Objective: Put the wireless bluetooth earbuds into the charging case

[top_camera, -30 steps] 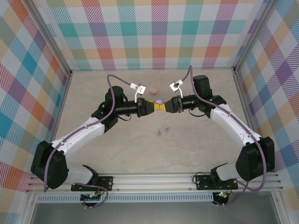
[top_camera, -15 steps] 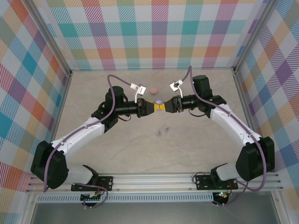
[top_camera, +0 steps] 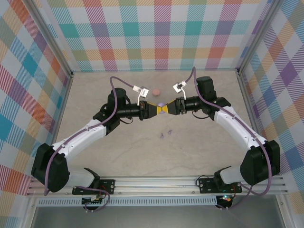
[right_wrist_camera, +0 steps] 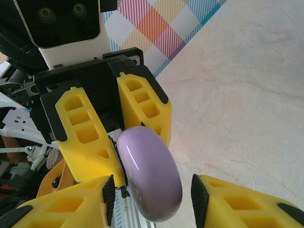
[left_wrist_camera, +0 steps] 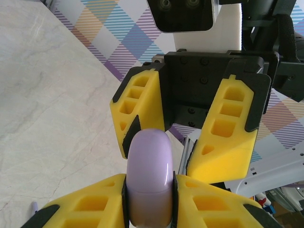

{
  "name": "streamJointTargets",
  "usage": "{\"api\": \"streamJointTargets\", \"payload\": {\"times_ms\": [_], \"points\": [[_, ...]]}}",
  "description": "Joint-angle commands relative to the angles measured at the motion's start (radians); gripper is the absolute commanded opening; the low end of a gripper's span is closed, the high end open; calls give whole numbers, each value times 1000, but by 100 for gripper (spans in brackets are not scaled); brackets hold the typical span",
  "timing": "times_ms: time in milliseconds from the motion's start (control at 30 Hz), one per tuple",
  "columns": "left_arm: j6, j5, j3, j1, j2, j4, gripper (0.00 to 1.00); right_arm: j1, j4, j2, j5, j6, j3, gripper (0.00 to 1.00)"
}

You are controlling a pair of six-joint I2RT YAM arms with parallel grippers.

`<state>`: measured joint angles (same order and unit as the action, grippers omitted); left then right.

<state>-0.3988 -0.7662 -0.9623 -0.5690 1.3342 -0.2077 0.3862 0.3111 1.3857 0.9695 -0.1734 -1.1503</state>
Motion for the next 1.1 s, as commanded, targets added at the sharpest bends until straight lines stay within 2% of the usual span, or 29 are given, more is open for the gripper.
{"api": "streamJointTargets", "payload": {"times_ms": [0,133,300,400,533,733,1067], "points": [[15,-7,-31,-12,-6,-5,27,5,-7,-20,20,28,-19,48],[12,-12,-33,-12,-2,-7,27,5,-9,-15,29,26,-17,43],[8,-22,-31,-12,4,-13,27,5,-15,-22,29,24,-19,29],[5,-32,-31,-14,4,-14,29,5,-14,-33,17,25,-19,25],[-12,-78,-27,-14,9,-41,34,5,-15,-45,4,24,-17,24],[-16,-104,-21,-16,12,-47,35,5,-19,-46,12,18,-20,23],[-43,-95,-22,-21,17,-91,30,5,-12,-40,29,23,-17,24]]}}
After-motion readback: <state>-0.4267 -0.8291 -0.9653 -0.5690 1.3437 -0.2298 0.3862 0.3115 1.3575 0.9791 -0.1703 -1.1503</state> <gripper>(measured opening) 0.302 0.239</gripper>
